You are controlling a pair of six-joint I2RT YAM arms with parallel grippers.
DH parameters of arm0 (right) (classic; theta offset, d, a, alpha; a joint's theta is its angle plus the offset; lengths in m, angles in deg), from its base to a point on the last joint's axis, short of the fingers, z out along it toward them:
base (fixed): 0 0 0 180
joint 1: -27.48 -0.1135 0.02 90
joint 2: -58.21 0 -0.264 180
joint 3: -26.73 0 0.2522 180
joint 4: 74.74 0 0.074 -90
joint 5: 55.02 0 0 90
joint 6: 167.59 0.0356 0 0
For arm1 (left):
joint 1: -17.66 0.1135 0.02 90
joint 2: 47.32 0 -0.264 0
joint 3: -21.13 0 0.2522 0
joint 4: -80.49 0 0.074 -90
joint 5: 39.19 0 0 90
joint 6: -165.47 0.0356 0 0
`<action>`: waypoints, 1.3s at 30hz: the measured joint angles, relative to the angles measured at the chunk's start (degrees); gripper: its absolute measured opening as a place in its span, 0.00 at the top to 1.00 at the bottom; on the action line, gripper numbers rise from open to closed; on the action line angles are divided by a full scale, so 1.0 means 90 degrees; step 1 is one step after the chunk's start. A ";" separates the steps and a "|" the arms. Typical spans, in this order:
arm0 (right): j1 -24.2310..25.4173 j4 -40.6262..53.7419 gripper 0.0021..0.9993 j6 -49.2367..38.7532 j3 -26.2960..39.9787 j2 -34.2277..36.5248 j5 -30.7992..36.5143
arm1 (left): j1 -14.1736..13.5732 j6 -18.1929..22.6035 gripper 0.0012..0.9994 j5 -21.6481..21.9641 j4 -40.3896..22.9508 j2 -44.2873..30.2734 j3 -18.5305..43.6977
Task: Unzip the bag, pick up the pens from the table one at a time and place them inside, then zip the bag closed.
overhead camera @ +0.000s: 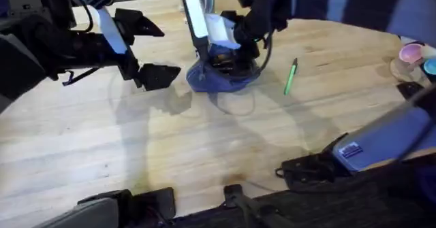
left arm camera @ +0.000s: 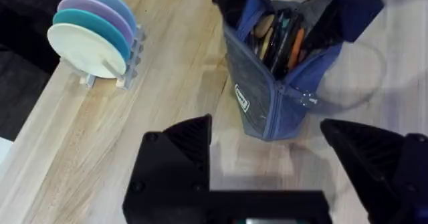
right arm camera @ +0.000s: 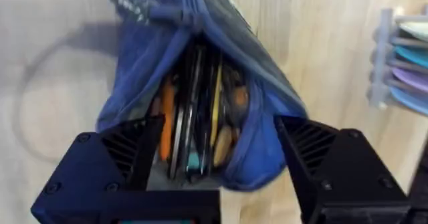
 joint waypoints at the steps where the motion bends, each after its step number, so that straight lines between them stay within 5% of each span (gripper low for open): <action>1: 0.0000 0.0095 0.00 -0.0003 0.0000 -0.0139 0.0024 | 0.0000 0.0000 0.01 0.0000 -0.0002 0.0000 0.0000; 9: 0.0000 0.0377 0.00 0.0650 0.0000 -0.1486 0.0106 | 0.0000 0.0000 0.01 0.0000 -0.0002 0.0000 0.0000; 18: 0.0199 0.0404 0.00 0.2745 0.0000 -0.2623 0.0122 | 0.0000 0.0000 0.01 0.0002 -0.0002 0.0000 0.0000; 30: 0.2339 0.1460 0.00 0.6503 0.0000 -0.3734 0.0125 | 0.0000 0.0000 0.01 0.0004 0.0000 0.0000 0.0000; 39: 0.3388 0.2677 0.00 0.7276 0.0000 -0.3914 0.0118 | 0.0000 0.0000 0.01 0.0002 -0.0002 0.0000 0.0000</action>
